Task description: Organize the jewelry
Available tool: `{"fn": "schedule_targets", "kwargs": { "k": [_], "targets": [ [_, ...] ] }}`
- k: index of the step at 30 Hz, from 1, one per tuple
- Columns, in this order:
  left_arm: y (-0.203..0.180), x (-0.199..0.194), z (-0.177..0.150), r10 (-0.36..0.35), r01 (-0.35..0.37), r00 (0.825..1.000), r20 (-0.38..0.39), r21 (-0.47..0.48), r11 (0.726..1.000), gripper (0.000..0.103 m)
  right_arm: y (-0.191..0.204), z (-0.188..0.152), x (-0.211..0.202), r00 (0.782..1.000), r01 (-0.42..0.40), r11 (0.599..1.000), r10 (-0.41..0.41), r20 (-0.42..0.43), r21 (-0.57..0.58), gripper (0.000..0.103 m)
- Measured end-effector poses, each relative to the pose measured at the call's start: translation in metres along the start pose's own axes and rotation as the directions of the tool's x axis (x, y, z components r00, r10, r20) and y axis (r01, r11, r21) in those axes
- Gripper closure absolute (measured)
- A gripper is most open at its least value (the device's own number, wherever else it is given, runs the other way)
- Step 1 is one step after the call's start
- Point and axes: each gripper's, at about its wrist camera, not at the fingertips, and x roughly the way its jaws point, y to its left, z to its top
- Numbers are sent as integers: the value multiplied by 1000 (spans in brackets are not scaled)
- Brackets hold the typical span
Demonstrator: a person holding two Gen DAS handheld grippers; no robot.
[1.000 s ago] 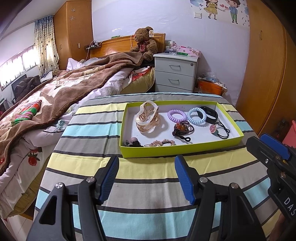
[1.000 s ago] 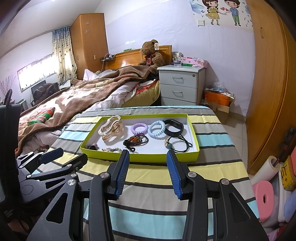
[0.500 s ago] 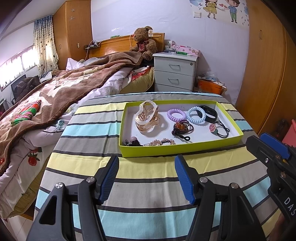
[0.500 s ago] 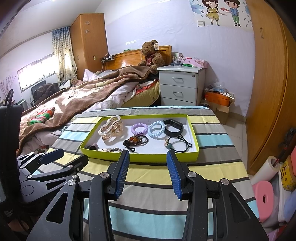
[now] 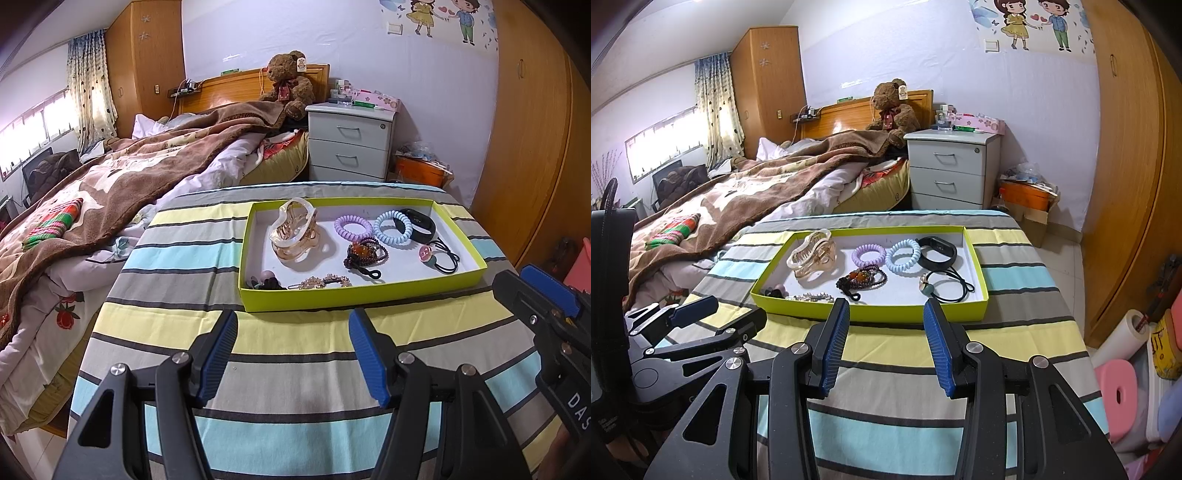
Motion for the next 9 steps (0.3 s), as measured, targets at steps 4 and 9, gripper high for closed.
{"fn": "schedule_targets", "kwargs": {
  "k": [4,9],
  "targets": [
    [0,0,0,-2,2,1000,-1,0,1000,38,0,0,0,1000,0,1000,0,-1,2,60],
    [0,1,0,-5,5,1000,-4,1,1000,38,-1,0,0,1000,1,1000,-1,-1,2,60]
  ]
}}
